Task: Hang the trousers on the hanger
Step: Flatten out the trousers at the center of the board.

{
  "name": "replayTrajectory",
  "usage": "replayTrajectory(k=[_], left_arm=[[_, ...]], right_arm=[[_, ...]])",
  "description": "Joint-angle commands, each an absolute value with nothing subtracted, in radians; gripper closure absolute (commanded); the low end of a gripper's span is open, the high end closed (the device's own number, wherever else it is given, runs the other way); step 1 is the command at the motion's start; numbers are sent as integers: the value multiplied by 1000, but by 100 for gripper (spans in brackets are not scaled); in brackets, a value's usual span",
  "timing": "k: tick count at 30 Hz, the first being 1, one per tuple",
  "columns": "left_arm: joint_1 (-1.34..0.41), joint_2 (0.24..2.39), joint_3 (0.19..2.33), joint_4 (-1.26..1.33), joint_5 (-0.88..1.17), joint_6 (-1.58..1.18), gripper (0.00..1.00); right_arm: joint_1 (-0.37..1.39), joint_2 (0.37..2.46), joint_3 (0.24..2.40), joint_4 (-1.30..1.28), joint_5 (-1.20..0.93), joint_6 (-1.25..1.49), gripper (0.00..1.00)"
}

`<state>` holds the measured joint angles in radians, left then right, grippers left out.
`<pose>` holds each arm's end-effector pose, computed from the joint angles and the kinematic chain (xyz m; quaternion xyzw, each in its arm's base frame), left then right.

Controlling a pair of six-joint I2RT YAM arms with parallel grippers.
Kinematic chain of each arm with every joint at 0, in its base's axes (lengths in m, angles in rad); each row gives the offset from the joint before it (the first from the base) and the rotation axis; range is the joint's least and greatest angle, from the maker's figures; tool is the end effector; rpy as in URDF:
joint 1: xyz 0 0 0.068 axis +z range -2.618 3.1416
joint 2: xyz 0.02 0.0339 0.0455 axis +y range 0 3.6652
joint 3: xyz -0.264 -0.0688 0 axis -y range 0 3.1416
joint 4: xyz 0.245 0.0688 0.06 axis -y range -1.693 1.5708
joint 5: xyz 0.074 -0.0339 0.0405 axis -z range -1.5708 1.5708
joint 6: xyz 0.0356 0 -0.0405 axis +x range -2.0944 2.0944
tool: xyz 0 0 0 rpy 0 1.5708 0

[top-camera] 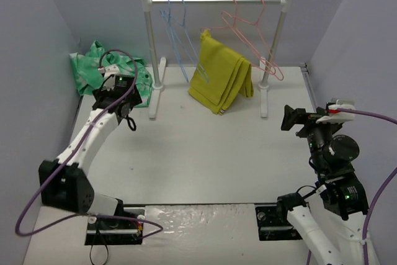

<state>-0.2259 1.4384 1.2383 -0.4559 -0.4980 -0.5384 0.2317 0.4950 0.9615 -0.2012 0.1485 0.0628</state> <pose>0.3163 -0.0552 0.3211 -0.2428 0.8420 0.0455 0.4796 0.0839 0.0144 0.4313 0.0076 0.6085 0.0717 0.7903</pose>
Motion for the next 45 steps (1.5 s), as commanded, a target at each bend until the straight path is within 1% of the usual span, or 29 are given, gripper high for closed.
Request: replayTrajectory(k=[1,3,7,8,11,16,19,20,21,22,24,26,27,28,29,33,38,40,43,45], left_arm=[[-183,1701,1399,-371,-523,-620,3],[-155,1786,1492,-379,-519,-636,3],[-125,2022,1663,-380,-506,-616,3],[-119,2049,1711,-379,-493,-609,3],[-115,2139,1766,-347,-461,-581,3],[-111,2204,1788,-261,-385,-545,3],[-102,2240,1811,-267,-334,-547,3],[-99,2249,1814,-274,-327,-551,5],[-96,2257,1816,-283,-326,-556,7],[-92,2263,1816,-290,-322,-563,13],[-80,2265,1803,-294,-303,-571,31],[-67,2243,1759,-271,-271,-570,66],[-59,2230,1737,-259,-256,-570,82],[-54,2213,1727,-255,-253,-573,92],[-45,2186,1684,-238,-241,-576,99],[-30,2071,1619,-266,-223,-558,100],[-40,1764,1610,-377,-214,-503,100],[-49,1637,1643,-441,-168,-494,100],[-96,1524,1682,-510,-161,-469,100],[-175,1430,1729,-558,-176,-412,100]], right_arm=[[239,480,969,-157,105,69,0],[239,469,962,-166,91,71,0],[239,455,962,-185,84,72,0],[239,454,963,-190,84,68,0],[239,462,973,-211,95,55,0],[239,481,974,-224,118,36,0],[239,501,975,-222,117,33,0],[239,508,977,-222,116,33,0],[239,514,979,-222,114,31,0],[239,520,980,-222,114,31,0],[239,528,984,-222,114,29,0],[239,532,985,-222,115,26,0],[239,532,985,-222,117,25,0],[239,532,984,-222,118,25,0],[239,532,983,-222,118,25,0],[239,537,991,-222,111,24,0],[239,546,1008,-221,101,17,0],[239,554,1011,-218,95,9,0],[239,560,1012,-211,95,9,0],[240,572,1022,-195,95,-1,0]])
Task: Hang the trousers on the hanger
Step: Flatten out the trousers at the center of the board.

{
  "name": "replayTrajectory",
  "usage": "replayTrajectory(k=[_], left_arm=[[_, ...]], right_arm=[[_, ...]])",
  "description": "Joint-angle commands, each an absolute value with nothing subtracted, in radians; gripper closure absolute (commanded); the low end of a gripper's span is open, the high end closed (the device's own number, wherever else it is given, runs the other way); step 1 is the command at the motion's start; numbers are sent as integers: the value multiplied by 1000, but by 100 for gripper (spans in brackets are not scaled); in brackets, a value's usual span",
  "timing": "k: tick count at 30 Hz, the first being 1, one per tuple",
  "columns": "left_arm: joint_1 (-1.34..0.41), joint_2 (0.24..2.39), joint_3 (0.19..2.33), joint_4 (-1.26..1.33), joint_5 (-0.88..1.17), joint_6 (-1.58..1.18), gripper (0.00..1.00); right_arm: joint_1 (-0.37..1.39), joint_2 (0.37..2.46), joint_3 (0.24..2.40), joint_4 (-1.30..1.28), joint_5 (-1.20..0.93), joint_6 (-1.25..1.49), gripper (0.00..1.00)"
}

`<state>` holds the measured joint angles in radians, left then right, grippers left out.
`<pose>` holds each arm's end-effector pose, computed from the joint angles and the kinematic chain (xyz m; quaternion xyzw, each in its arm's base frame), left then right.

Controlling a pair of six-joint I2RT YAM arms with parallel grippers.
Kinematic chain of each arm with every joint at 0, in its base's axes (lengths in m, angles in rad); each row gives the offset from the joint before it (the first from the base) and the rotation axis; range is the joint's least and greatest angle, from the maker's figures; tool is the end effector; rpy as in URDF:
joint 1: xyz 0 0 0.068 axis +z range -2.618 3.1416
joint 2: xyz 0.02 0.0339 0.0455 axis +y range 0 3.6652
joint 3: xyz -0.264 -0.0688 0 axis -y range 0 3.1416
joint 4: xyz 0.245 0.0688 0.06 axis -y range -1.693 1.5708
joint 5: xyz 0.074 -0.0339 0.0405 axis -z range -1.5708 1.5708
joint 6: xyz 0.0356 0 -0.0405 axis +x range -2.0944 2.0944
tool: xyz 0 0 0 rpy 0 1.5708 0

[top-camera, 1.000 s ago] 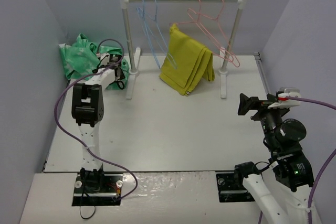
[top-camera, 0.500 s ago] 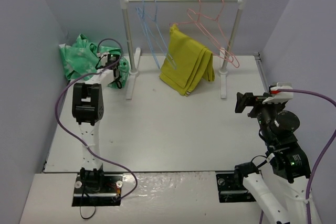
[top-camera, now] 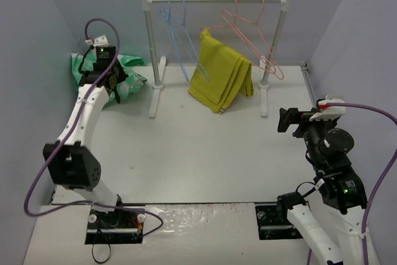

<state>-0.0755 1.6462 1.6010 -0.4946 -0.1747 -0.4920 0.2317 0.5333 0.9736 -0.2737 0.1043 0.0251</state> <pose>0.3803 -0.0226 0.3696 -0.2213 0.8391 -0.0646 0.4927 0.0949 0.0186 0.4246 -0.0269 0.6456 0.0642 0.7605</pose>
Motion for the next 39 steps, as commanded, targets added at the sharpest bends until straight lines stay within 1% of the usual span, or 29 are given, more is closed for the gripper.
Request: replayTrajectory(k=[1,5,8,10,13,15,17,20,21,23,26,28,30,34,37,39], left_arm=[[-228,1396,1748,-581,-191,-398,100],[-389,1250,1753,-626,-210,-435,100],[-493,1139,1646,-578,-188,-510,100],[-632,1062,1500,-448,-162,-610,100],[-754,1017,1268,-375,-161,-673,100],[-796,1019,1212,-389,-173,-695,90],[-816,1015,1178,-405,-168,-691,74],[-827,989,1137,-440,-162,-682,45],[-828,976,1123,-454,-158,-681,36],[-830,949,1102,-493,-173,-677,30],[-831,910,1091,-552,-230,-662,24],[-830,896,1101,-608,-286,-657,22],[-830,893,1112,-669,-332,-659,21],[-830,897,1131,-763,-438,-680,21],[-828,875,1131,-797,-471,-694,21],[-828,858,1125,-812,-480,-701,21]], right_arm=[[241,578,1029,-188,95,-11,0],[241,593,1053,-179,96,-14,0],[241,595,1061,-176,96,-6,0],[241,599,1061,-176,75,3,0],[241,612,1058,-176,20,30,0],[241,624,1060,-178,-41,59,0],[241,648,1054,-189,-84,71,0],[241,730,1057,-238,-205,94,0],[241,765,1057,-253,-244,109,0],[246,821,1042,-258,-302,147,0],[287,868,1004,-225,-310,217,0],[344,884,947,-192,-250,254,0],[408,918,916,-168,-162,313,0],[612,1026,864,-102,113,422,0],[762,1139,825,-34,218,519,0],[793,1183,772,50,246,622,0]])
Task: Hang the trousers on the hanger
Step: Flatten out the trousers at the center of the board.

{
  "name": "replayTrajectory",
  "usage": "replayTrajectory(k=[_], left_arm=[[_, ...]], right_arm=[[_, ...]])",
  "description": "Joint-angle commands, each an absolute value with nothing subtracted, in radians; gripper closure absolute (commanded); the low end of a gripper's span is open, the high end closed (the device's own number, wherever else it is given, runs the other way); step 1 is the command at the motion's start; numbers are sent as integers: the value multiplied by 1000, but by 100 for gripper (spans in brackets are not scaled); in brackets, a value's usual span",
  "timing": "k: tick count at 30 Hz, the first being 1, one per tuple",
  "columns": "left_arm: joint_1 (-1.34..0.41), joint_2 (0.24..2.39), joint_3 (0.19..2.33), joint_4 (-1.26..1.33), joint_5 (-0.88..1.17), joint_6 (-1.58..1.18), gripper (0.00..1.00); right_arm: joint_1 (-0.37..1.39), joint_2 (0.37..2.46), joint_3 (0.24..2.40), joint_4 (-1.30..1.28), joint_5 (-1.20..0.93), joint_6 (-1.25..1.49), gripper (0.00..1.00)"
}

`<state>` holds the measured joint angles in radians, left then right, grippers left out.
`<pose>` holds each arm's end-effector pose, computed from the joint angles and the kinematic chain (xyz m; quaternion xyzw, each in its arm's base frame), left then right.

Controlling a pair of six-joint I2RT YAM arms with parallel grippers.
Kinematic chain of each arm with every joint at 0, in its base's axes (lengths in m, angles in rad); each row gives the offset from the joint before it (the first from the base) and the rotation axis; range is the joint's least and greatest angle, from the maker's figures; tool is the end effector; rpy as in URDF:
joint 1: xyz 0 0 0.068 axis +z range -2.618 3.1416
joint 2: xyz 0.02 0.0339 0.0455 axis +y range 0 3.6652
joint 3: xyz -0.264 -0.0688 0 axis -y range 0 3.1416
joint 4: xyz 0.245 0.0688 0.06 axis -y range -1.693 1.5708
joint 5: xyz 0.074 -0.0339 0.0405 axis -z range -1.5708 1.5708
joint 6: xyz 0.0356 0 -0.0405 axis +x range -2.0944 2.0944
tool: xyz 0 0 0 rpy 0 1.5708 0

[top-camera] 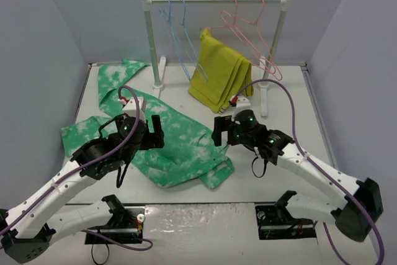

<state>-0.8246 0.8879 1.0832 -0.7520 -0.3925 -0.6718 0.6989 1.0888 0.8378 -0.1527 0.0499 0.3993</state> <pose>0.1273 -0.1177 0.3682 -0.0290 0.8621 -0.1991 0.4650 0.1930 0.1599 0.3017 -0.1109 0.8270 0.2697 0.4807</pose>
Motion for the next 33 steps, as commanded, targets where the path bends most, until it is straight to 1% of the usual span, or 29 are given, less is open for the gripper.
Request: replayTrajectory(k=[1,4,10,16,18,20,23,25,26,28,32,33], left_arm=[[-828,851,1122,-813,-483,-701,21],[-828,814,1113,-850,-485,-707,21],[-828,768,1096,-871,-469,-706,21],[-828,767,1089,-875,-458,-694,21],[-828,770,1089,-872,-449,-682,21],[-828,778,1098,-871,-443,-671,21],[-828,779,1109,-878,-449,-654,21],[-828,774,1114,-879,-458,-650,21],[-828,770,1116,-879,-461,-647,21],[-828,760,1117,-877,-466,-639,21],[-828,743,1120,-882,-485,-626,21],[-828,739,1122,-884,-492,-622,21]], right_arm=[[801,1202,769,55,259,627,0],[828,1259,681,136,373,758,0],[834,1339,627,155,534,825,0],[839,1465,600,269,500,807,0],[840,1502,588,314,460,789,1],[844,1539,595,328,432,773,4],[849,1560,606,323,423,758,12],[850,1557,603,321,431,761,20],[850,1548,602,315,438,762,26],[850,1514,609,288,458,753,46],[850,1391,663,158,537,698,92],[850,1334,689,119,570,678,98]])
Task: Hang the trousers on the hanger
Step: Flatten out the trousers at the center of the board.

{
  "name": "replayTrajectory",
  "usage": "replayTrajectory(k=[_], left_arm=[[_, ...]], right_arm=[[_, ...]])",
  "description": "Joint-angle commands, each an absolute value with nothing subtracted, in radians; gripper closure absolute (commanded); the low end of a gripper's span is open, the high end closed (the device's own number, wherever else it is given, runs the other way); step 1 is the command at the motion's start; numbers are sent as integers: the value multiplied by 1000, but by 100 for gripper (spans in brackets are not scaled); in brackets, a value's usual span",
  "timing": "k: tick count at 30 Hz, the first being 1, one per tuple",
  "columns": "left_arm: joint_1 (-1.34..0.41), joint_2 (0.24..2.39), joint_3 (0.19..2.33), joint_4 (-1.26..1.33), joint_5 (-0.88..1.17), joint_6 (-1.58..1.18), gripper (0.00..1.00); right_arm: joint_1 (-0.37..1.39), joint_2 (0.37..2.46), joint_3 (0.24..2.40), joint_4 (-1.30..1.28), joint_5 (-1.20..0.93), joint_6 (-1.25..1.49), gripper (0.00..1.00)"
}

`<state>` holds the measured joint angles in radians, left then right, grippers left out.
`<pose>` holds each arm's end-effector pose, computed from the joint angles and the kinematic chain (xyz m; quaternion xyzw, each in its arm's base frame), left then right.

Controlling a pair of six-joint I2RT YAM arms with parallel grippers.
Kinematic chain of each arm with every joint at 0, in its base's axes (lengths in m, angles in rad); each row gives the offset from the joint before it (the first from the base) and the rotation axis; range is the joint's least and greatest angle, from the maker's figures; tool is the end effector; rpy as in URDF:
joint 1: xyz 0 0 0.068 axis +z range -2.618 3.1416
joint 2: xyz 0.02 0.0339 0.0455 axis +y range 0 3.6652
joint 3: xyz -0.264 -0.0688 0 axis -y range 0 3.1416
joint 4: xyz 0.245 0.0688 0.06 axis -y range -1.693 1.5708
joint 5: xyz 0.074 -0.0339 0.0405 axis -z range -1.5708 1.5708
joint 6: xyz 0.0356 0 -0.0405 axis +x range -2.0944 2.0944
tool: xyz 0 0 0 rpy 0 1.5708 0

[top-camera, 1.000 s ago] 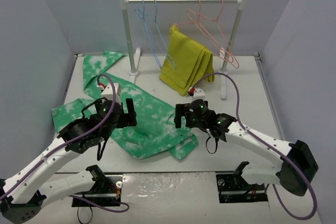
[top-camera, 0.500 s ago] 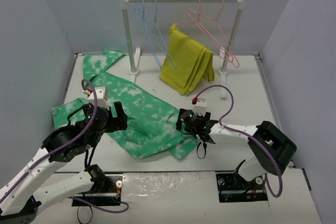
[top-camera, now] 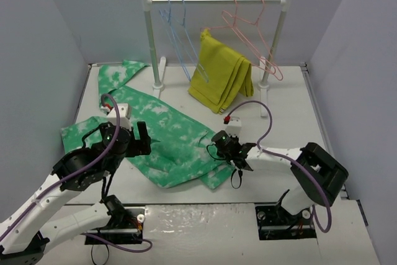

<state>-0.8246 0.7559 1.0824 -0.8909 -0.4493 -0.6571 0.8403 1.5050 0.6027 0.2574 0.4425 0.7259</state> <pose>0.0998 -0.0852 0.3733 -0.0356 0.8600 -0.1733 0.4786 0.2025 0.2032 0.1580 0.0479 0.8771 0.1682 0.4473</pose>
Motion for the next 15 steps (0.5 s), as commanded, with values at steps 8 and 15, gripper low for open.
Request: replayTrajectory(k=[8,15], left_arm=[[-828,730,1173,-890,-543,-580,21],[-828,733,1194,-893,-537,-562,21]], right_arm=[[758,933,857,-200,799,480,100],[361,857,911,-291,712,280,100]])
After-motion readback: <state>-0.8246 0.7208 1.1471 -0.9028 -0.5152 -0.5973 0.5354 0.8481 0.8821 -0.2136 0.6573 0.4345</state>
